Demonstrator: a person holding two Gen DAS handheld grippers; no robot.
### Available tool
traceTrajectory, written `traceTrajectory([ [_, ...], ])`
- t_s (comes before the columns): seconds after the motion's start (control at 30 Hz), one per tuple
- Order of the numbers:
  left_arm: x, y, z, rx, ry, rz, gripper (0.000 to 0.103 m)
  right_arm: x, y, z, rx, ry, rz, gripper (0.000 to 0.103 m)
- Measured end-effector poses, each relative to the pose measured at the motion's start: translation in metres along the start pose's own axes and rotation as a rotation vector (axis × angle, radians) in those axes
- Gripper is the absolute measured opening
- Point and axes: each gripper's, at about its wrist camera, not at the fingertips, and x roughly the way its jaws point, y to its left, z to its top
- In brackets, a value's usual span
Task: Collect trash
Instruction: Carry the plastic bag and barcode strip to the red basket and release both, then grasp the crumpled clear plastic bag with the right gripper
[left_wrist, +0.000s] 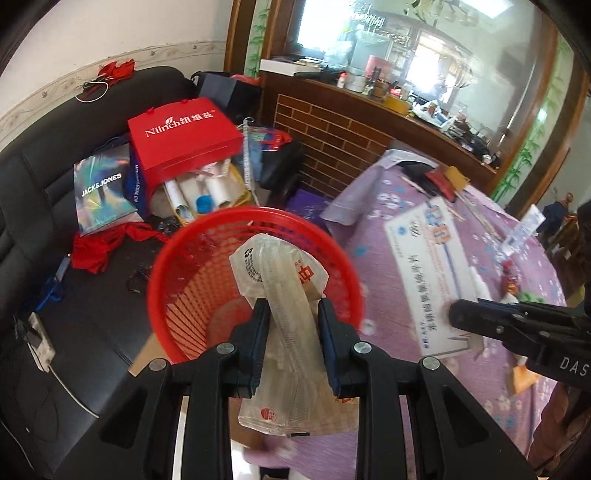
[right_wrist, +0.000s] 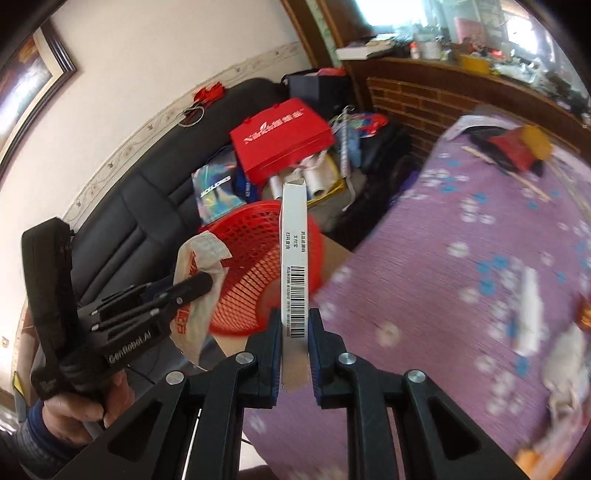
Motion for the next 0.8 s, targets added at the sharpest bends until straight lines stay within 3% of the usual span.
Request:
traceTrajectory([
  [0.1,0.014,0.015,0.01,-0.012,0.015,0.003,0.026,0.027,0.013,0.017,-0.006,0.017,-0.008,0.015],
  [0.17,0.019,0.023,0.015,-0.022,0.015,0.007,0.032,0.043,0.018,0.026,-0.001,0.028,-0.01,0.016],
  [0.23,0.022,0.031,0.02,-0.035,0.01,0.012,0.054,0.055,0.019,0.032,0.009,0.04,-0.019,0.024],
  [0.27,0.023,0.036,0.022,-0.045,0.005,0.017,0.057,0.059,0.018,0.035,0.018,0.043,-0.022,0.036],
  [0.3,0.022,0.039,0.022,-0.055,-0.001,0.02,0.059,0.057,0.016,0.035,0.029,0.035,-0.025,0.042],
  [0.43,0.018,0.04,0.02,-0.053,-0.01,0.011,0.059,0.037,0.012,0.029,0.03,-0.004,-0.038,0.042],
  [0.63,0.007,-0.002,0.004,0.038,-0.031,-0.066,0.06,-0.003,-0.012,-0.013,0.077,-0.025,-0.089,0.047],
  [0.8,0.004,-0.071,-0.018,0.224,-0.016,-0.171,0.062,-0.04,-0.048,-0.065,0.169,-0.034,-0.167,0.051],
])
